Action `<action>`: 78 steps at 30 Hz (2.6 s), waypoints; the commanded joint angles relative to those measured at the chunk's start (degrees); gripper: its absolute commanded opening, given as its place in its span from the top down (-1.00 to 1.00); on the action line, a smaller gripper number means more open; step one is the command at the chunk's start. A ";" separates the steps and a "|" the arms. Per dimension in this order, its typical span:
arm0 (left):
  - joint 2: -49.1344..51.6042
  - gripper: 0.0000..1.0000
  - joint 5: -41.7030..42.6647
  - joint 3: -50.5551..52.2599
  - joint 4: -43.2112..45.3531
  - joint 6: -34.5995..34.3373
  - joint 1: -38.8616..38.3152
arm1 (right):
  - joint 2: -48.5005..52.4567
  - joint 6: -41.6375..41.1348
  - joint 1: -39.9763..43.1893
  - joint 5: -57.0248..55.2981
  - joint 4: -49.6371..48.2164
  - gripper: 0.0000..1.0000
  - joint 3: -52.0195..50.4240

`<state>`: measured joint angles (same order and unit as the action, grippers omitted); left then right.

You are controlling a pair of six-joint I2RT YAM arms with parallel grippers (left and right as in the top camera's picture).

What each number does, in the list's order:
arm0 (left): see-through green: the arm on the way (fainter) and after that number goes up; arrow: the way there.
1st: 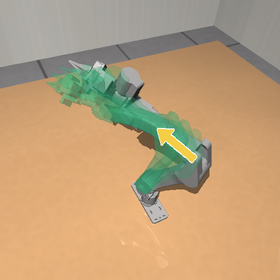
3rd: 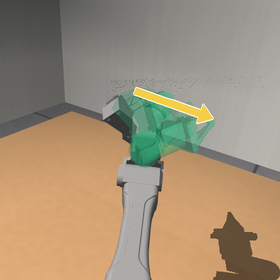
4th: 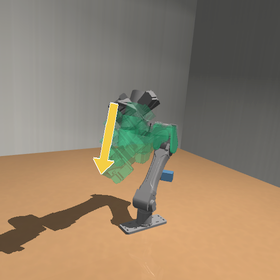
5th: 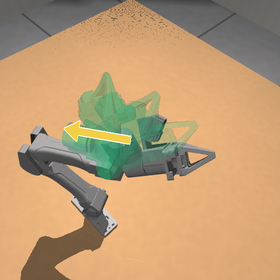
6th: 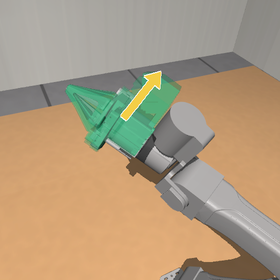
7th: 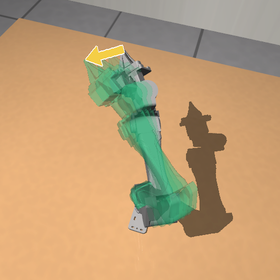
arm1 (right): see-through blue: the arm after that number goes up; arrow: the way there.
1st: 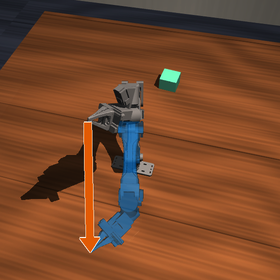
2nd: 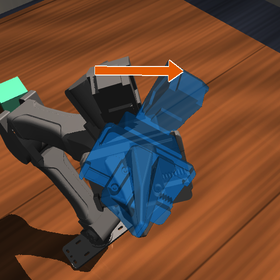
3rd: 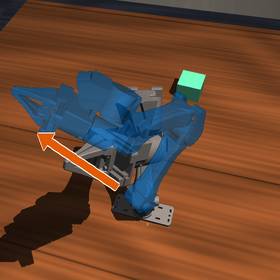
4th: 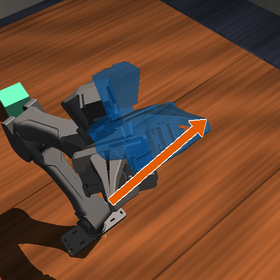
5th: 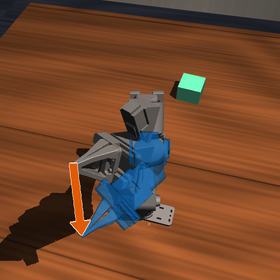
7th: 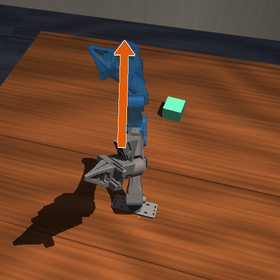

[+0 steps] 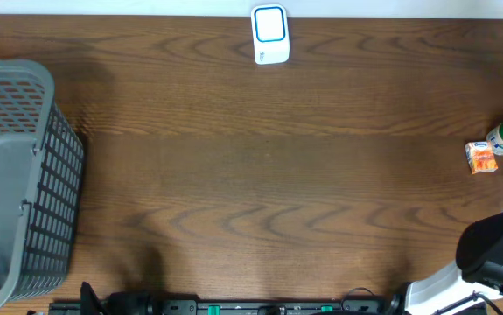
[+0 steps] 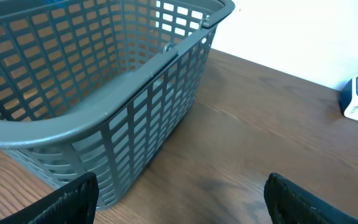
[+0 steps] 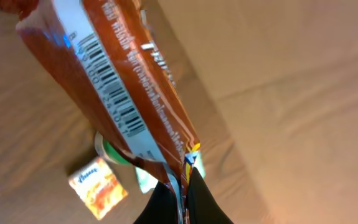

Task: Scan the item barcode

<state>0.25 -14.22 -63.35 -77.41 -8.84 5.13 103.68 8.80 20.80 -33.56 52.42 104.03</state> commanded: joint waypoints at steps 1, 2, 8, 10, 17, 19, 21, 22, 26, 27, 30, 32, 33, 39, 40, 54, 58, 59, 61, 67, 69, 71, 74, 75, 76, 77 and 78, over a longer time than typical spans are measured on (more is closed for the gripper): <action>-0.07 -0.71 0.09 0.02 0.09 -0.04 -0.17 | 0.59 -15.26 4.79 3.91 -1.44 0.97 -8.02; -0.07 -0.71 0.09 0.02 0.09 -0.04 -0.17 | 0.59 -18.36 5.88 3.87 -1.99 0.97 -10.10; -0.07 -0.70 0.09 0.02 0.09 -0.04 -0.17 | 0.59 -38.69 13.20 5.31 -2.95 0.98 -21.75; -0.07 -0.71 0.09 0.02 0.09 -0.04 -0.17 | 0.59 -41.51 15.65 7.41 -3.91 0.98 -24.94; -0.07 -0.71 0.09 0.02 0.09 -0.04 -0.17 | 0.59 -48.19 20.92 16.87 -8.48 0.98 -34.64; -0.07 -0.71 0.09 0.02 0.09 -0.04 -0.17 | 0.59 -48.52 21.00 19.87 -12.55 0.98 -38.40; -0.07 -0.71 0.09 0.02 0.09 -0.04 -0.17 | 0.59 -49.07 20.68 22.12 -17.59 0.97 -42.12; -0.07 -0.71 0.09 0.02 0.09 -0.04 -0.17 | 0.59 -48.72 20.44 24.96 -21.49 0.38 -44.33; -0.07 -0.71 0.09 0.02 0.09 -0.04 -0.17 | -1.03 -44.28 20.59 31.15 -20.92 -0.99 -42.36; -0.07 -0.71 0.09 0.02 0.09 -0.04 -0.17 | -2.10 -43.39 20.57 32.20 -19.98 -0.98 -41.22; -0.07 -0.71 0.09 0.02 0.09 -0.04 -0.17 | -8.04 -39.87 20.28 37.53 -16.85 -0.99 -37.55; -0.07 -0.71 0.09 0.02 0.09 -0.04 -0.17 | -13.84 -36.65 20.04 43.52 -16.83 -0.98 -36.44; -0.07 -0.71 0.09 0.02 0.09 -0.04 -0.17 | -16.94 -35.32 20.02 46.75 -17.11 -0.98 -36.30; -0.07 -0.71 0.09 0.02 0.09 -0.04 -0.17 | -37.94 -24.79 20.02 64.41 -14.49 -0.99 -36.30; -0.07 -0.71 0.09 0.02 0.09 -0.04 -0.17 | -40.33 -24.50 20.04 65.51 -13.22 -0.99 -36.30; -0.07 -0.71 0.09 0.02 0.09 -0.04 -0.17 | -71.69 -24.63 16.11 48.72 12.44 -0.98 -36.30; -0.07 -0.71 0.09 0.02 0.09 -0.04 -0.17 | -74.51 -24.35 2.38 44.02 8.68 -0.98 -36.30; -0.07 -0.71 0.09 0.02 0.09 -0.04 -0.17 | -75.08 -24.37 -1.55 42.05 7.32 -0.98 -36.30; -0.07 -0.71 0.09 0.02 0.09 -0.04 -0.17 | -76.15 -23.85 -8.66 38.27 4.92 -0.99 -36.30; -0.07 -0.71 0.09 0.02 0.09 -0.04 -0.17 | -78.31 -15.37 -21.81 30.69 0.92 -0.98 -36.30; -0.07 -0.71 0.09 0.02 0.09 -0.04 -0.17 | -78.84 -13.73 -22.86 29.77 0.20 -0.98 -36.30; -0.07 -0.71 0.09 0.02 0.09 -0.04 -0.17 | -79.58 -12.90 -22.91 29.51 0.02 -0.99 -36.30; -0.07 -0.71 0.09 0.02 0.09 -0.04 -0.17 | -81.50 -12.79 -23.19 29.55 -0.46 -0.99 -36.37; -0.07 -0.71 0.09 0.02 0.09 -0.04 -0.17 | -82.29 -12.81 -23.23 29.59 -0.61 -0.98 -36.39; -0.07 -0.71 0.09 0.02 0.09 -0.04 -0.17 | -83.45 -12.76 -23.19 29.55 -0.87 -0.98 -36.61; -0.07 -0.71 0.09 0.02 0.09 -0.04 -0.17 | -85.11 -12.61 -23.06 29.31 -1.46 -0.98 -37.09; -0.07 -0.71 0.09 0.02 0.09 -0.04 -0.17 | -86.82 -12.13 -23.08 29.07 -2.19 -0.99 -37.68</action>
<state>0.25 -14.22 -63.35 -77.41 -8.84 5.13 20.73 -5.37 -1.32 -2.83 51.16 67.44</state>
